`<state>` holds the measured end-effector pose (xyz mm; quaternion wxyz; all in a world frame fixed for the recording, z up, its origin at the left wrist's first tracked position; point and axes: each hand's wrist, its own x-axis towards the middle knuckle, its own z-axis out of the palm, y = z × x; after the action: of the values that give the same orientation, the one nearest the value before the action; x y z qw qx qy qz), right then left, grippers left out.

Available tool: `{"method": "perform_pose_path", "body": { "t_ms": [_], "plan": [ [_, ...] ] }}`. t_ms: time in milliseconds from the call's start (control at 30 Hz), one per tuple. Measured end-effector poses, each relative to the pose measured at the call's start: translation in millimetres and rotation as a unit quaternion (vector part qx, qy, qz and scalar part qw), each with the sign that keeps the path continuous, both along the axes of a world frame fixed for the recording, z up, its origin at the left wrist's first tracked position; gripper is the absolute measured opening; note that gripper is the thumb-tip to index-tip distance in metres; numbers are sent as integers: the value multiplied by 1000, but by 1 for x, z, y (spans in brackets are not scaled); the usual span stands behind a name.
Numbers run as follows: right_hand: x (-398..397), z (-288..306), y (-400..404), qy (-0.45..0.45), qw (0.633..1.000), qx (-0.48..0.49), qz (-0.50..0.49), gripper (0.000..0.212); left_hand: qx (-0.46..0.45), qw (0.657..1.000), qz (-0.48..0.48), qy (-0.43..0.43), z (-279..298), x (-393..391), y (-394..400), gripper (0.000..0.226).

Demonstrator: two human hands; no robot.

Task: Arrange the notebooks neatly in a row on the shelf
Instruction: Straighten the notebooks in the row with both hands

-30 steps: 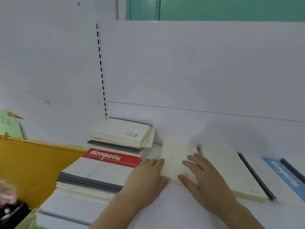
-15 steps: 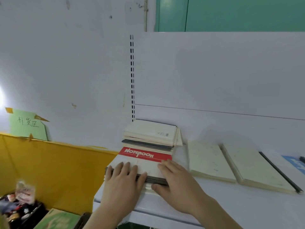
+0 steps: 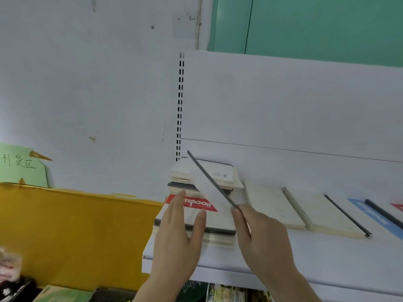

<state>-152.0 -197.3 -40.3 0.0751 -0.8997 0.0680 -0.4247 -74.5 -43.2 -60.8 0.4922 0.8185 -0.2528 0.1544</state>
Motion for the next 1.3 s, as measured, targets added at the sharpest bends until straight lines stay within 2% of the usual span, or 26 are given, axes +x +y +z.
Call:
{"method": "perform_pose_path", "body": {
  "t_ms": [67,133,267,333,433,467,567,667,700,767,867,1000,1100,1167,1233,1300],
  "plan": [
    [-4,-8,18,-23,999,-7,35,28,-97,978,-86,165,17,-15,-6,78],
    [-3,-22,33,-15,995,3,100,30,-167,952,-125,225,24,-22,-12,62],
    [-1,-38,44,38,983,-4,181,44,-226,945,-82,221,21,-14,-10,34],
    [-3,-39,35,34,985,-17,171,44,-255,942,-53,212,18,-6,-5,25],
    [0,-30,14,4,990,76,119,46,-275,940,-21,202,14,4,9,21],
    [4,-26,7,18,990,98,96,47,-278,939,-13,202,13,7,14,21],
    [19,-25,-13,167,982,85,38,53,-278,937,15,210,6,10,25,17],
    [40,-37,-26,284,957,48,43,62,-257,944,29,207,2,11,31,16],
    [45,-40,-30,298,952,34,55,54,-251,946,32,204,1,11,33,16],
    [47,-36,-31,307,950,-4,61,25,-246,948,39,199,-1,12,37,17],
    [42,-23,-32,281,957,3,69,31,-248,947,46,200,-3,15,41,17],
    [29,1,-40,234,969,76,37,27,-254,947,51,191,-4,14,44,17],
    [14,17,-45,91,989,114,16,20,-276,942,45,186,-1,13,42,18],
    [3,22,-34,-18,988,150,41,13,-298,933,27,201,2,11,37,20],
    [-4,19,-12,-70,989,107,76,22,-314,923,-9,224,7,5,26,22],
    [-1,1,11,-52,991,51,113,35,-333,908,-53,248,11,-3,12,22]
  ]
}}
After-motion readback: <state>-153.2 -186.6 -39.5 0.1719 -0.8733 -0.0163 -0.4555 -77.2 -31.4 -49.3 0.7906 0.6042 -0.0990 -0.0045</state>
